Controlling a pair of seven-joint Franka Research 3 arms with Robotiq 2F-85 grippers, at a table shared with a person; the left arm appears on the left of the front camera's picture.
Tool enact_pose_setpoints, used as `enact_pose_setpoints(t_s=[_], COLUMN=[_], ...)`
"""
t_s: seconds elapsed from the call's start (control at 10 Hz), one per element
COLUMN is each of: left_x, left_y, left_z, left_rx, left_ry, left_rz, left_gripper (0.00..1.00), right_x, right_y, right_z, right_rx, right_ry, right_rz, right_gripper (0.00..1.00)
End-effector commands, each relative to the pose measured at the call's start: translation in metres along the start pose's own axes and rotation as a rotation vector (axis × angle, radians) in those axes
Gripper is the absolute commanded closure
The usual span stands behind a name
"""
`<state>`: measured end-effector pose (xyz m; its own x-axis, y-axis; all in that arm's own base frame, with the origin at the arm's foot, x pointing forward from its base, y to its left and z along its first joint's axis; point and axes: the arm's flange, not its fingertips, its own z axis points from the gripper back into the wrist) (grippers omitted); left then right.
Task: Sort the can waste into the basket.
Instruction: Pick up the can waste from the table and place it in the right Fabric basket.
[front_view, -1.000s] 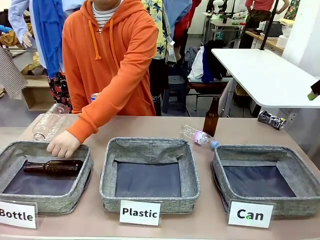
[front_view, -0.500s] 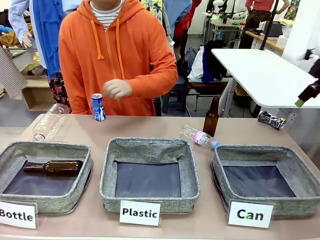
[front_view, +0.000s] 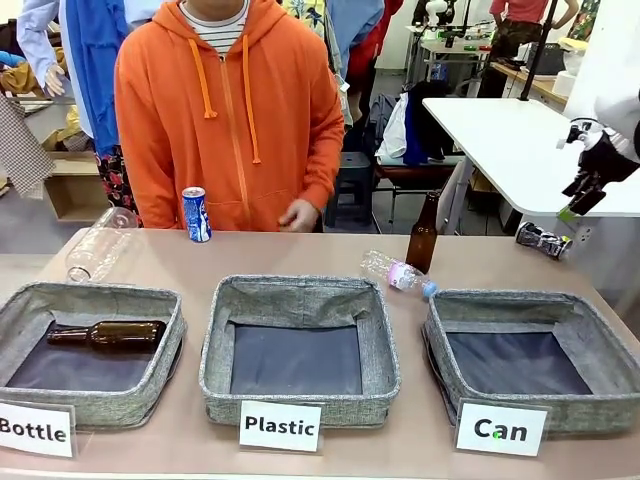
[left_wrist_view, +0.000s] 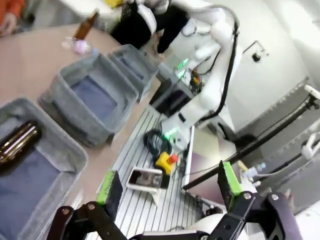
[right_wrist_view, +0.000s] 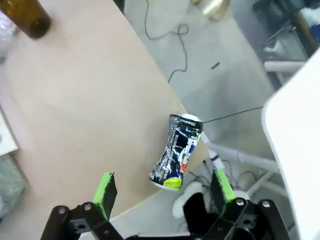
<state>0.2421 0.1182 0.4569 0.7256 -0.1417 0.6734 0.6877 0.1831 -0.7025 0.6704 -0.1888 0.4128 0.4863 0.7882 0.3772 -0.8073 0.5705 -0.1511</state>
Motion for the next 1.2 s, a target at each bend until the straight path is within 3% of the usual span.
enact_pose_setpoints(t_s=[0.0,0.1,0.2,0.4,0.8,1.1], left_x=[-0.032,-0.036,0.005,0.005,0.005,0.005], left_y=[0.024,0.039,0.017,0.017,0.017,0.017], left_z=[-0.072,-0.087,-0.016,-0.016,-0.016,-0.016], left_rx=[-0.006,0.000,0.000,0.000,0.000,0.000], left_ry=[0.106,0.143,0.063,0.063,0.063,0.063], left_rz=[0.049,0.093,0.022,0.022,0.022,0.022], left_gripper=[0.00,0.00,0.00,0.00,0.00,0.00], right_x=[0.004,0.004,-0.002,0.008,0.010,0.009], right_y=[0.003,0.003,-0.001,-0.019,-0.053,-0.066], right_z=[-0.003,-0.003,0.003,-0.020,-0.082,-0.114], right_rx=[-0.017,-0.017,0.000,0.054,0.138,0.143], right_ry=[0.028,0.028,0.001,0.050,0.115,0.111], right_rz=[0.075,0.075,-0.004,0.124,0.118,0.102], right_gripper=[0.00,0.00,0.00,0.00,0.00,0.00])
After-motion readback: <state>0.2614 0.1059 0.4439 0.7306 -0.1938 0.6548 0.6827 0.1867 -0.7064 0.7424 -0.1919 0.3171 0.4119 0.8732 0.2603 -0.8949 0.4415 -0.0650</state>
